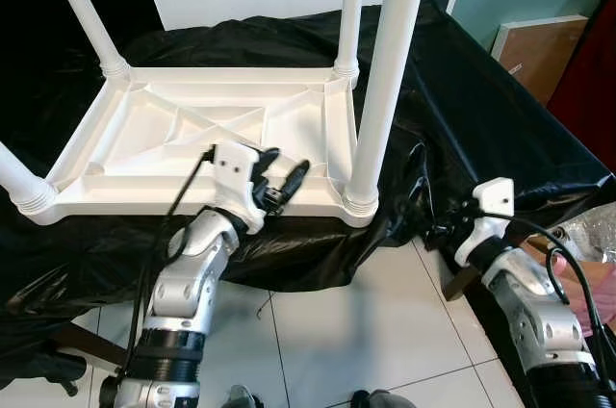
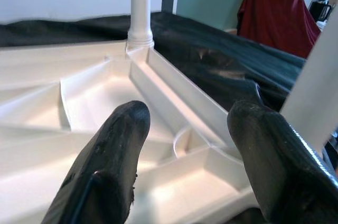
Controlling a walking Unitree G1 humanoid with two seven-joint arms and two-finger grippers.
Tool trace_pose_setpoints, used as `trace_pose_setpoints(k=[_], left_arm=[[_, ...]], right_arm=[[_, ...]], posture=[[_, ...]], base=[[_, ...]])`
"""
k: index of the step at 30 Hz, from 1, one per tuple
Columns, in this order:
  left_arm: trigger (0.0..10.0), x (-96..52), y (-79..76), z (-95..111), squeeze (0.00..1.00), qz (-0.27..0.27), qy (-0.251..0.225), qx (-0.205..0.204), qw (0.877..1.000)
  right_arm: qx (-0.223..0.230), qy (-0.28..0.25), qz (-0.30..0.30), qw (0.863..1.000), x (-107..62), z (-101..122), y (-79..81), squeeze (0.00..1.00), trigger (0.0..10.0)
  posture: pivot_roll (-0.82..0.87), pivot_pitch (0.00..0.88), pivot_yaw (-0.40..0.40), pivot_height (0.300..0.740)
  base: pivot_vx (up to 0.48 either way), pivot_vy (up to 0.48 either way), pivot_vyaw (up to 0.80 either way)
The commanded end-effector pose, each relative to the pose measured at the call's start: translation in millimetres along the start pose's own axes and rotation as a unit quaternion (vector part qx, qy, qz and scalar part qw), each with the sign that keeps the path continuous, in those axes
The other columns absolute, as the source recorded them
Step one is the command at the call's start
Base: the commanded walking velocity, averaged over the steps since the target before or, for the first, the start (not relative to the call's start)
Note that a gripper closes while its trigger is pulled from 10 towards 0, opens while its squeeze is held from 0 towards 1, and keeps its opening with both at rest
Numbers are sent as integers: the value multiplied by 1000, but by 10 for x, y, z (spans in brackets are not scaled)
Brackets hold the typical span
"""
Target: Building children table
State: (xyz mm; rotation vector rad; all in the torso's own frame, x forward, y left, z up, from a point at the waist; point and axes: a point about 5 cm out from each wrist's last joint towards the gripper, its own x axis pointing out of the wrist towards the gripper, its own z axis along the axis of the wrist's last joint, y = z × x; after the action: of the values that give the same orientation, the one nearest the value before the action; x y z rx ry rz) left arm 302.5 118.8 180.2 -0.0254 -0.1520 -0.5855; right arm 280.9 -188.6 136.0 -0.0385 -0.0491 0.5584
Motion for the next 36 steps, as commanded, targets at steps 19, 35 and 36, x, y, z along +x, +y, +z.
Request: trace_pose_setpoints(k=[19,35,36], left_arm=[[10000,-165,-493,-8,0,-94,25,37,995],[10000,-146,-676,-76,0,-123,35,47,991],[10000,-146,-676,-76,0,-123,35,47,991]], right_arm=[[-9,-11,109,994,527,123,160,0,10000],[-25,-10,116,993,867,89,227,0,0],[-25,-10,116,993,867,89,227,0,0]], posture=[[-9,138,-17,740],[21,82,-37,740],[21,82,-37,740]], base=[[0,0,0],[0,0,0],[0,0,0]])
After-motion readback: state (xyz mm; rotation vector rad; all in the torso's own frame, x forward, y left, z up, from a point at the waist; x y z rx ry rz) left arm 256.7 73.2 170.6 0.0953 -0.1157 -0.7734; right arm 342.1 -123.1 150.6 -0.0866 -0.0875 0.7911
